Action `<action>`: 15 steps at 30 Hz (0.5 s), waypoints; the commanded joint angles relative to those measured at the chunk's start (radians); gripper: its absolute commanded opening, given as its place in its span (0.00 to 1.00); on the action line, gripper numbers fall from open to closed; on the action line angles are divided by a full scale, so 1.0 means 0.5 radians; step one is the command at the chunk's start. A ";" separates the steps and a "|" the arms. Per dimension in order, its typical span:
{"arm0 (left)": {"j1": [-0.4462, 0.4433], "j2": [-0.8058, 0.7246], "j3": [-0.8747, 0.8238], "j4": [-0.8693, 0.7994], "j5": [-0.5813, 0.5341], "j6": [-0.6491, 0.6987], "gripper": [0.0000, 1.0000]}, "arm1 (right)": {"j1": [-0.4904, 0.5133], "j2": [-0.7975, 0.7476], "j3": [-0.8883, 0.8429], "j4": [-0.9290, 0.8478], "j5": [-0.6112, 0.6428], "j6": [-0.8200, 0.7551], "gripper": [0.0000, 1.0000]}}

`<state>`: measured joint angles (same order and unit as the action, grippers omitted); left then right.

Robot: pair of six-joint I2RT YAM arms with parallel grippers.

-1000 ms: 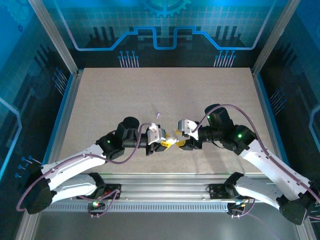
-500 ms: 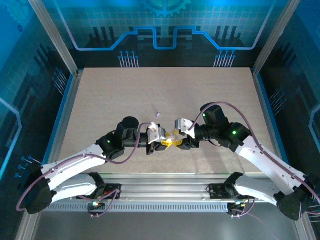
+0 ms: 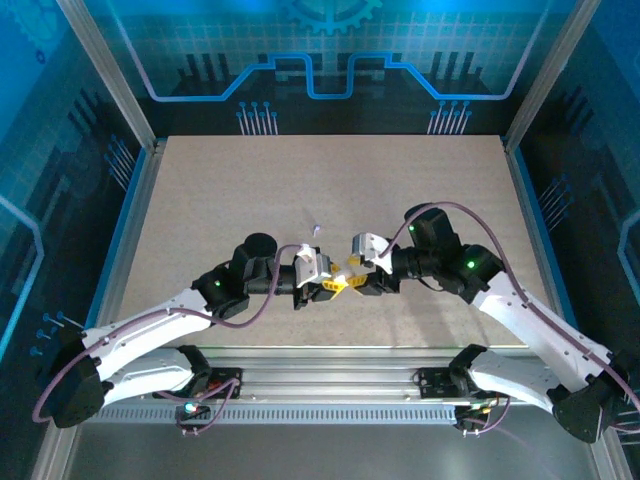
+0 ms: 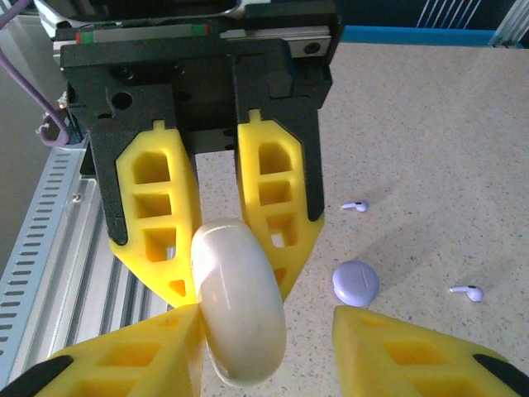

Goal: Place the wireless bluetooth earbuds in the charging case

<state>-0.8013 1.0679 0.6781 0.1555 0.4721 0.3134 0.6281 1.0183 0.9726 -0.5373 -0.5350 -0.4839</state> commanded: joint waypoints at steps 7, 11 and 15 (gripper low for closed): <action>-0.031 -0.022 -0.018 -0.001 0.072 0.001 0.19 | -0.118 0.002 0.066 0.139 0.065 0.099 0.43; -0.030 -0.026 -0.026 0.017 0.061 -0.004 0.19 | -0.131 0.010 0.086 0.145 0.047 0.105 0.43; -0.028 -0.058 -0.093 0.115 -0.029 -0.062 0.19 | -0.154 -0.032 0.088 0.165 0.023 0.180 0.44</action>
<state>-0.8055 1.0645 0.6674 0.1726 0.4637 0.3088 0.5747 1.0164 0.9813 -0.4953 -0.5167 -0.4381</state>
